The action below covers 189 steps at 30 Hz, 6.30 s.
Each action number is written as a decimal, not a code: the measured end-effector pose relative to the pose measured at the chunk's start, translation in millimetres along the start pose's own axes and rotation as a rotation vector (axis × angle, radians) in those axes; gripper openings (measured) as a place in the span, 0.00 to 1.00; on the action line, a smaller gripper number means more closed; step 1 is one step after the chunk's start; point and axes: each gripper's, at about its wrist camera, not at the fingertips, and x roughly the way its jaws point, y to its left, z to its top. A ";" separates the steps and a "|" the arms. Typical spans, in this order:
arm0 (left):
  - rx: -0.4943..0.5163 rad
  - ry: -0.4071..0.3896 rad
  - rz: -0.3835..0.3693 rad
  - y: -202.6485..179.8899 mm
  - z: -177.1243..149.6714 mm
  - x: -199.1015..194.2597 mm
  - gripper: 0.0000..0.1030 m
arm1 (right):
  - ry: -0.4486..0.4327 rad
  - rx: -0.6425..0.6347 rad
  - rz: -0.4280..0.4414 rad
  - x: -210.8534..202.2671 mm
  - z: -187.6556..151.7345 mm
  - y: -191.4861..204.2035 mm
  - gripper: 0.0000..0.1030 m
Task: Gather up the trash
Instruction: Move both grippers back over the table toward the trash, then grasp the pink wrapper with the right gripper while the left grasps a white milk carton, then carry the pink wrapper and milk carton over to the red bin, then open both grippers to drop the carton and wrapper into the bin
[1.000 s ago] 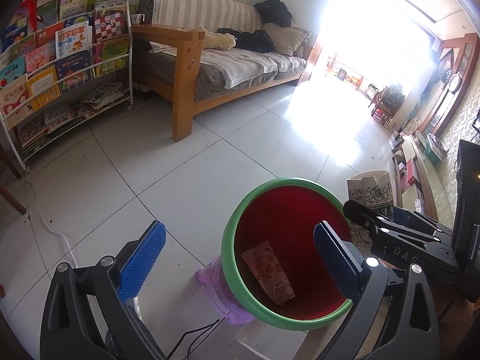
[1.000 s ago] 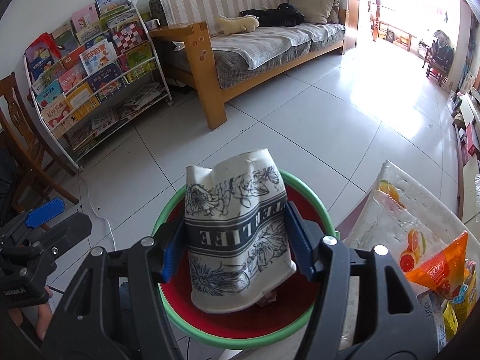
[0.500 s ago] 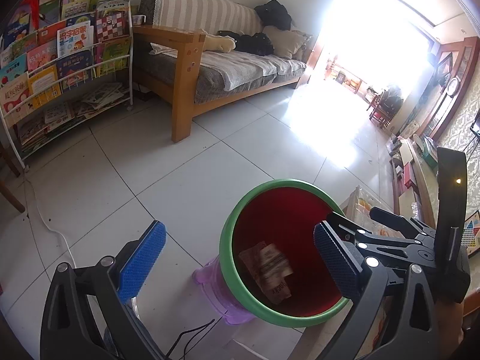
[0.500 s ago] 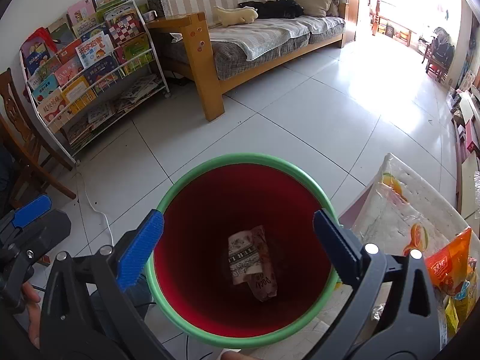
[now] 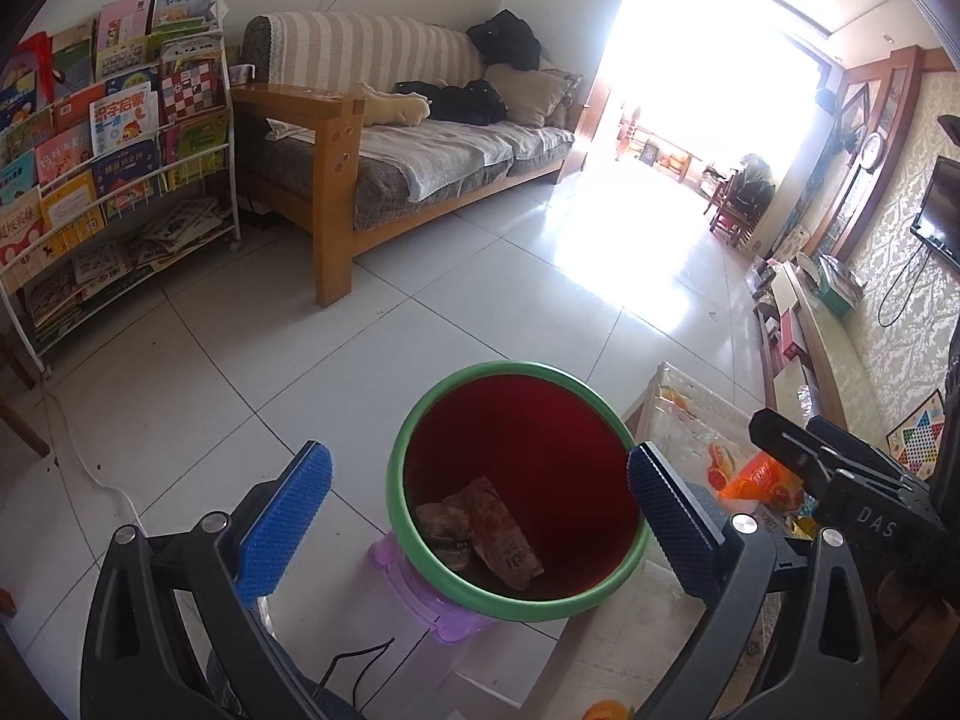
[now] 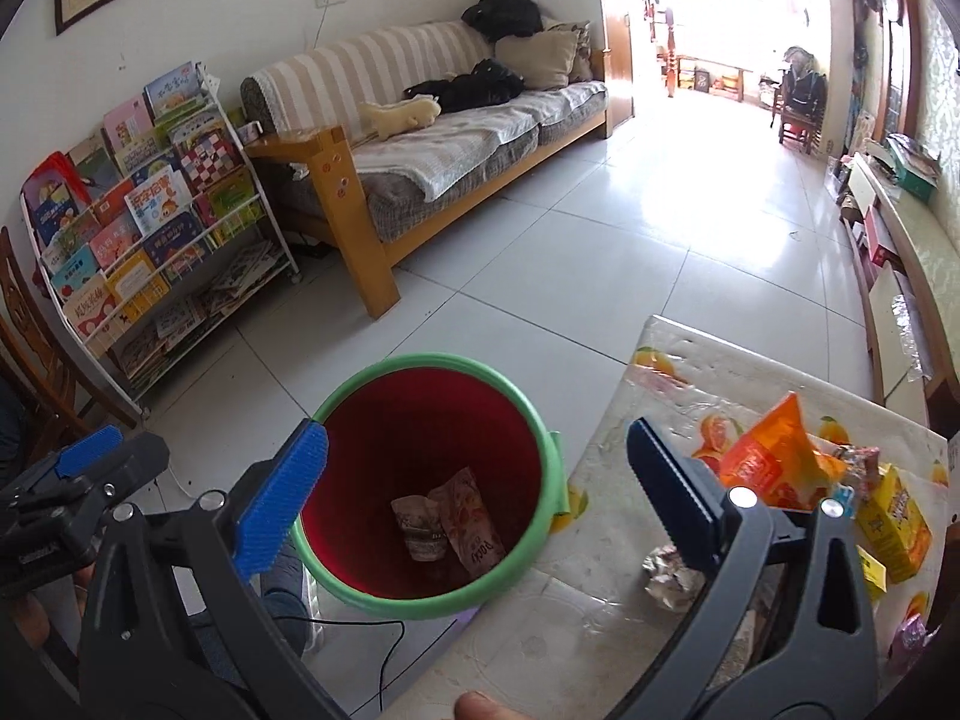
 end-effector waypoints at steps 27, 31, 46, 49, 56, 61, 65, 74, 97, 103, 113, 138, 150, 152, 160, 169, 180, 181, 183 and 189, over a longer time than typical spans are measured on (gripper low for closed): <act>0.386 0.174 -0.278 -234.4 -136.0 -26.5 0.92 | -0.062 0.294 -0.341 -213.0 -163.0 -214.2 0.96; 0.407 0.239 -0.267 -251.3 -151.5 -0.9 0.92 | -0.033 0.317 -0.363 -206.0 -177.3 -237.0 0.96; 0.304 0.423 -0.138 -271.2 -178.4 85.7 0.92 | 0.134 0.279 -0.439 -154.2 -204.9 -317.7 0.96; 0.275 0.437 -0.115 -269.7 -180.8 97.8 0.92 | 0.164 0.252 -0.444 -137.2 -208.1 -328.3 0.96; 0.224 0.462 -0.061 -270.5 -178.4 122.2 0.91 | 0.246 0.208 -0.420 -96.1 -211.0 -346.2 0.96; 0.224 0.469 -0.047 -273.8 -178.7 132.0 0.89 | 0.290 0.157 -0.419 -73.2 -212.1 -349.9 0.95; 0.206 0.453 -0.047 -272.1 -179.1 134.1 0.85 | 0.337 0.144 -0.411 -56.2 -217.1 -353.3 0.68; 0.200 0.506 -0.062 -264.6 -185.5 141.2 0.42 | 0.345 0.158 -0.372 -45.2 -224.7 -349.8 0.19; 0.259 0.330 -0.153 -244.5 -142.4 63.6 0.34 | 0.113 0.204 -0.295 -130.2 -163.4 -293.0 0.06; 0.331 0.226 -0.188 -239.6 -114.8 23.0 0.34 | 0.028 0.191 -0.306 -154.5 -143.0 -254.1 0.06; 0.390 0.102 -0.222 -218.8 -73.4 -20.6 0.34 | -0.034 0.174 -0.286 -159.5 -110.8 -188.9 0.06; 0.310 0.078 -0.167 -148.7 -37.4 -6.5 0.34 | -0.032 0.060 -0.177 -116.4 -64.7 -107.0 0.06; 0.221 0.118 -0.078 -91.3 -8.4 45.8 0.34 | 0.003 0.021 -0.138 -77.8 -50.0 -83.4 0.06; 0.210 0.127 -0.070 -83.5 -5.8 55.5 0.34 | 0.012 0.010 -0.130 -67.9 -46.5 -78.8 0.06; 0.189 0.156 -0.047 -63.4 1.6 84.4 0.34 | 0.039 -0.027 -0.076 -26.8 -30.8 -51.9 0.06; 0.192 0.163 -0.014 -49.3 4.6 99.1 0.63 | 0.053 -0.075 -0.004 14.6 -7.9 -10.8 0.06; 0.100 0.126 0.020 -8.5 8.7 94.1 0.85 | 0.082 -0.123 0.051 51.7 6.5 16.2 0.06; 0.090 0.120 0.021 -3.9 9.2 92.0 0.86 | 0.084 -0.126 0.059 56.0 7.7 20.0 0.06; 0.080 0.114 0.026 4.3 9.6 88.6 0.87 | 0.091 -0.132 0.073 65.8 8.8 28.7 0.06; 0.057 0.105 0.063 27.3 7.2 83.1 0.88 | 0.110 -0.167 0.120 94.5 11.9 60.0 0.06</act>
